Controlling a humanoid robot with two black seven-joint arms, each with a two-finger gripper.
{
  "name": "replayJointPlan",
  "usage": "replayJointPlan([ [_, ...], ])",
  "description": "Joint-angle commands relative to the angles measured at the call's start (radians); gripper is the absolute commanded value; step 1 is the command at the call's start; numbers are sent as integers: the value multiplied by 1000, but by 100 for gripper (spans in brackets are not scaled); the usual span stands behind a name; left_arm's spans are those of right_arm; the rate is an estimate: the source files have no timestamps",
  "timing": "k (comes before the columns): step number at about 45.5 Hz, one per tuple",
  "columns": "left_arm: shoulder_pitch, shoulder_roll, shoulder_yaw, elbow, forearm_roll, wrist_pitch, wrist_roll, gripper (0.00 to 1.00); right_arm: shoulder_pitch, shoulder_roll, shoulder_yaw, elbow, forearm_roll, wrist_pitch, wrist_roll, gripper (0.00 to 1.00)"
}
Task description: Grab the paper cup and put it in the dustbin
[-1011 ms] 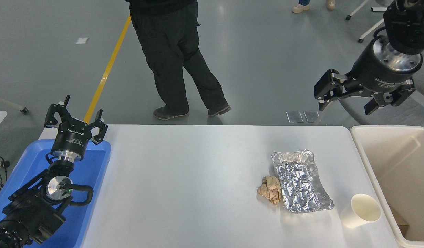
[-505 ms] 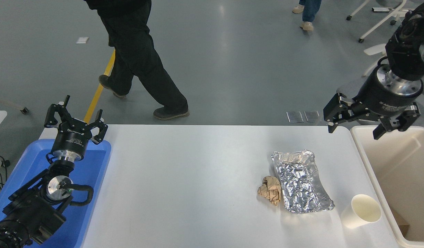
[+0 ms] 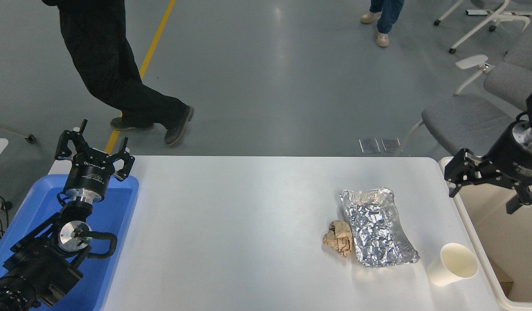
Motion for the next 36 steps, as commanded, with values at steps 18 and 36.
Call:
replayJointPlan([
  [18,0,-1,0,1,0,-1,0,99,-368,-101,187,-12,-272,-288,0,100],
  [36,0,-1,0,-1,0,1,0,99,-563,-90,327,-76,-281,-301,-1,95],
])
